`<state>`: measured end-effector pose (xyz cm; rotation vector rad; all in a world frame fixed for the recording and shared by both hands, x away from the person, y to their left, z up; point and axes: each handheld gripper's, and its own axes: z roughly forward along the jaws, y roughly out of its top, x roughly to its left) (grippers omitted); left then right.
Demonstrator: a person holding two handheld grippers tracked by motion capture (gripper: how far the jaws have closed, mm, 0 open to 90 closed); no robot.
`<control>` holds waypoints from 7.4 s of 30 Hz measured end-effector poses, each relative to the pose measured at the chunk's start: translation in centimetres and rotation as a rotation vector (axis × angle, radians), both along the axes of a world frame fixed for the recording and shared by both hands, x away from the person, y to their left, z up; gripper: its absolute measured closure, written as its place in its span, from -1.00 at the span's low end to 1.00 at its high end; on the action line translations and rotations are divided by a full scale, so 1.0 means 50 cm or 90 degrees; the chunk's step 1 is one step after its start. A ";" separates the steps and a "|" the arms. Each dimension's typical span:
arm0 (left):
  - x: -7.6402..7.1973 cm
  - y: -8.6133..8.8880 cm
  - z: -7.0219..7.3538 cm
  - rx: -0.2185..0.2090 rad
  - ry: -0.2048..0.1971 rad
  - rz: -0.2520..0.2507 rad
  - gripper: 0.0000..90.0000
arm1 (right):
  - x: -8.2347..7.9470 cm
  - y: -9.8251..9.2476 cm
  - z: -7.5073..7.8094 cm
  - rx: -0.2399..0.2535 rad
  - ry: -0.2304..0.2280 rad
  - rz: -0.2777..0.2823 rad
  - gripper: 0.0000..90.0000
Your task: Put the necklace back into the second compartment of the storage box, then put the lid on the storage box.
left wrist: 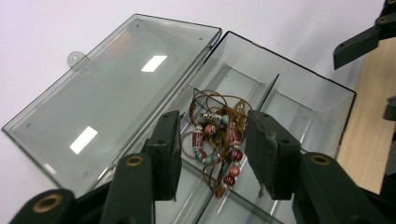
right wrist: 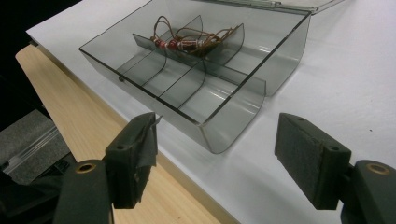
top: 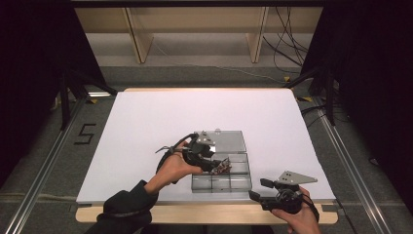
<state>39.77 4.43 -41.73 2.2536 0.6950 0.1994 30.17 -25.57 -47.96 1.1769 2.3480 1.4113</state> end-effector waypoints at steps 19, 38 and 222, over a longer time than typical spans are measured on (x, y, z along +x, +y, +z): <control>-0.051 0.102 -0.003 -0.053 -0.014 0.040 -0.21 | -0.002 0.003 0.002 0.014 0.029 -0.015 -0.32; -0.092 0.154 -0.057 -0.077 0.034 0.123 -0.38 | 0.008 0.000 -0.001 0.007 -0.001 -0.008 -0.33; -0.101 0.113 -0.114 -0.050 0.037 0.126 0.14 | 0.294 0.035 0.050 0.099 0.014 -0.020 0.64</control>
